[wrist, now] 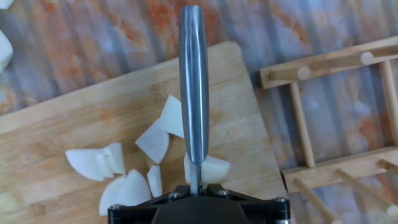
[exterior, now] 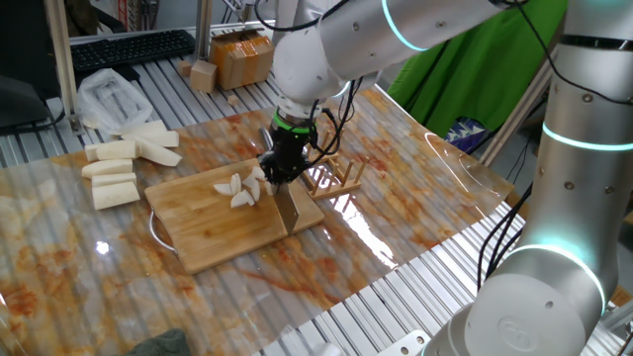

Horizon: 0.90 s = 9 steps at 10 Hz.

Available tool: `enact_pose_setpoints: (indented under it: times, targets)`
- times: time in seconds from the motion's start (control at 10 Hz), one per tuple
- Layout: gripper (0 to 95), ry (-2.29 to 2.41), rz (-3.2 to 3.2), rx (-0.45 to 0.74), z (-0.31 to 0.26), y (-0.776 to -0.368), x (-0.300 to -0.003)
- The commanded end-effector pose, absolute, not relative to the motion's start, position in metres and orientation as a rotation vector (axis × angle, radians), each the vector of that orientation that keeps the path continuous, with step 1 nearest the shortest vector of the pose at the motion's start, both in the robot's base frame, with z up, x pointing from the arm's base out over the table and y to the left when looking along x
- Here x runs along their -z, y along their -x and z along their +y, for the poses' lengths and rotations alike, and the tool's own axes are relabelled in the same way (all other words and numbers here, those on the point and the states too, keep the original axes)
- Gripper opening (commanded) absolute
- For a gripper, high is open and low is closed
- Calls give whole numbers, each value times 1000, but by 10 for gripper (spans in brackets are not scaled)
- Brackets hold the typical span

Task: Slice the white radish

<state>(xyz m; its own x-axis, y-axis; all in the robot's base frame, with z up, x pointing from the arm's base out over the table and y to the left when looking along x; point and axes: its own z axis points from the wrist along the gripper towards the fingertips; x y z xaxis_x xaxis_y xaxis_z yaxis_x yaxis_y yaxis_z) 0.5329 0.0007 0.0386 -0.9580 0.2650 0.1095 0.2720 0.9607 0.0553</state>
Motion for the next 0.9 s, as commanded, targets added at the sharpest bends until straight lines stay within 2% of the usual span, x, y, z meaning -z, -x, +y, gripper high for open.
enact_pose_setpoints:
  times: [0.1, 0.6, 0.9]
  targets:
    - [0, 433, -3011, 87, 4, -531, -47]
    - [0, 407, -2990, 47, 0, -528, -75]
    - [0, 394, -2990, 34, -2, -527, -80]
